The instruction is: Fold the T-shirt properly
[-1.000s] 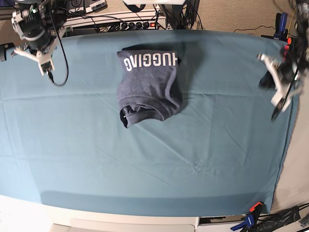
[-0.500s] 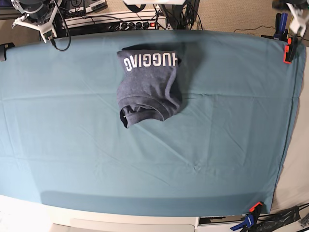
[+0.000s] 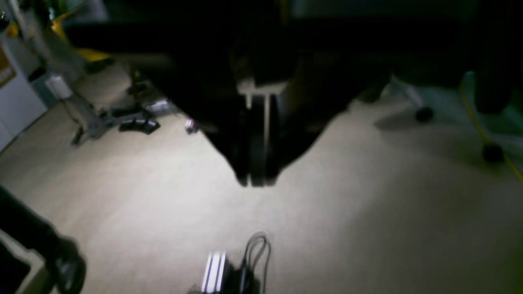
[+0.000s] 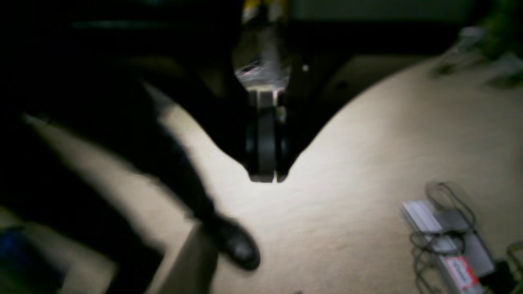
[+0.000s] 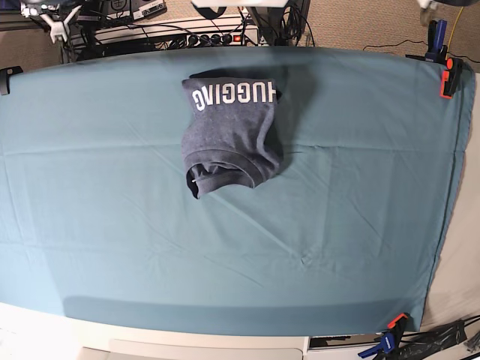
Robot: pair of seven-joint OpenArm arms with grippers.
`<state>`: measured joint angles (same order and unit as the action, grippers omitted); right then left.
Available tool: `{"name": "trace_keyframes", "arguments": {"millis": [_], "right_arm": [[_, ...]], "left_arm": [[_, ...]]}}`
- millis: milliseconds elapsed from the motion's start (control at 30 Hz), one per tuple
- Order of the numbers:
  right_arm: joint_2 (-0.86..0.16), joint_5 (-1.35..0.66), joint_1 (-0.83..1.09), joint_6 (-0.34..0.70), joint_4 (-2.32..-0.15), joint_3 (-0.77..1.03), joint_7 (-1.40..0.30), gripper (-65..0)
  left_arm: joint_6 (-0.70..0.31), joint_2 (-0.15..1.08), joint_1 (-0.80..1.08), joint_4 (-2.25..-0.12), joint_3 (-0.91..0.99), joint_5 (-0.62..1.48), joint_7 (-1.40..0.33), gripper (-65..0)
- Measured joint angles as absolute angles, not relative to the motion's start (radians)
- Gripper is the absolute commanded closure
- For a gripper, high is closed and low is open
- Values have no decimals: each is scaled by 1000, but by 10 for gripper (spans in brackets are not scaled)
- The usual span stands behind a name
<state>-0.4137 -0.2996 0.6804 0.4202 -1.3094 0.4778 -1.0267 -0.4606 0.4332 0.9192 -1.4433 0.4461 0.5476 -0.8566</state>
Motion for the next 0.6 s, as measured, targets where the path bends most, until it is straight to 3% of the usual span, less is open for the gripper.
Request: {"name": "trace_keyframes", "arguments": {"millis": [233, 433, 600], "right_arm": [[-477, -297, 469, 423, -849, 482, -818, 0], [-451, -172, 329, 438, -596, 480, -634, 0], [-426, -47, 274, 415, -426, 482, -359, 0]], "left_arm": [[-351, 430, 688, -1060, 234, 395, -691, 0], [-347, 430, 505, -820, 40, 308, -541, 0], [-152, 389, 406, -616, -121, 167, -319, 0]]}}
